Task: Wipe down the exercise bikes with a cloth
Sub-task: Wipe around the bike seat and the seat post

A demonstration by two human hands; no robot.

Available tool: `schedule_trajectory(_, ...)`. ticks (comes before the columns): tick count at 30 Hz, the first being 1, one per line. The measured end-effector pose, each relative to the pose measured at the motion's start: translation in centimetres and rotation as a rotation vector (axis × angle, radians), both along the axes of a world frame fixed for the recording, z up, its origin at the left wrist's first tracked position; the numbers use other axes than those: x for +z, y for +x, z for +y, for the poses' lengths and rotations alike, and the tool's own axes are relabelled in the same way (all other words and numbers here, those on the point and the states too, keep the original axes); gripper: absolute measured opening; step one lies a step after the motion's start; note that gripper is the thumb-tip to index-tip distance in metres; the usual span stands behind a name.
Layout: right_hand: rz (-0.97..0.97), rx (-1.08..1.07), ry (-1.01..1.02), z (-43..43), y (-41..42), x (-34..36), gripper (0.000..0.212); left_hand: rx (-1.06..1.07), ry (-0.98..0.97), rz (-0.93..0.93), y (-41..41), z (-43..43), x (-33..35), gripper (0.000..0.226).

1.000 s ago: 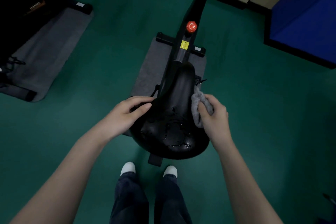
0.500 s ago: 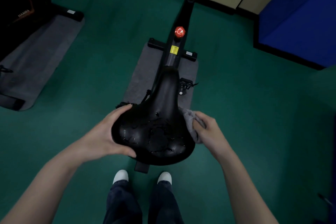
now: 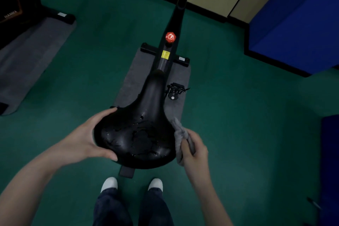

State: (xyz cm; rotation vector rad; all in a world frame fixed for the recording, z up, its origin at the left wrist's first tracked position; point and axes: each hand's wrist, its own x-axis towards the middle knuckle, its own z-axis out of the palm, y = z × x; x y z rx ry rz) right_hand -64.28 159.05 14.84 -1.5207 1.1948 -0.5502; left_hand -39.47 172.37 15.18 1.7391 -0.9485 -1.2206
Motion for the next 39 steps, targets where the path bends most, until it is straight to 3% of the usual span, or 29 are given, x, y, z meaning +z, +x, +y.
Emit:
schedule_trajectory(9, -0.163, -0.194, 0.266, -0.6, 1.1, -0.6, 0.021, 0.022, 0.001, 0.01, -0.4, -0.1, 0.3, 0.113)
schedule_trajectory(12, -0.21, -0.347, 0.236, 2.3, 0.6, -1.1, 0.023, 0.031, -0.007, 0.027, -0.5, -0.1, 0.3, 0.112)
schedule_trajectory(17, -0.138, -0.557, -0.002, 6.7, 2.0, -1.3, 0.031, 0.034, -0.025, 0.037, -0.6, 0.0, 0.2, 0.111)
schedule_trajectory(24, -0.018, -0.337, -0.257, 3.8, 2.7, 0.1, 0.027, 0.04, -0.042, 0.018, -0.7, 0.1, 0.1, 0.113)
schedule_trajectory(30, 0.046, -0.036, -0.686, 7.7, 3.2, -0.4, 0.034, 0.02, -0.028, -0.064, -0.4, 0.4, -0.2, 0.117)
schedule_trajectory(32, 0.09, 0.001, -0.689, 6.9, 2.8, -0.4, 0.035, 0.011, -0.032, -0.093, -0.3, 0.5, -0.3, 0.116)
schedule_trajectory(36, 0.136, -0.201, -0.494, 4.8, 3.4, 0.6, 0.028, 0.002, -0.042, -0.123, -0.3, 0.9, -0.6, 0.117)
schedule_trajectory(39, 0.161, -0.178, -0.537, 5.5, 4.3, 0.9, 0.032, 0.007, -0.044, -0.131, -0.6, 1.6, -1.1, 0.122)
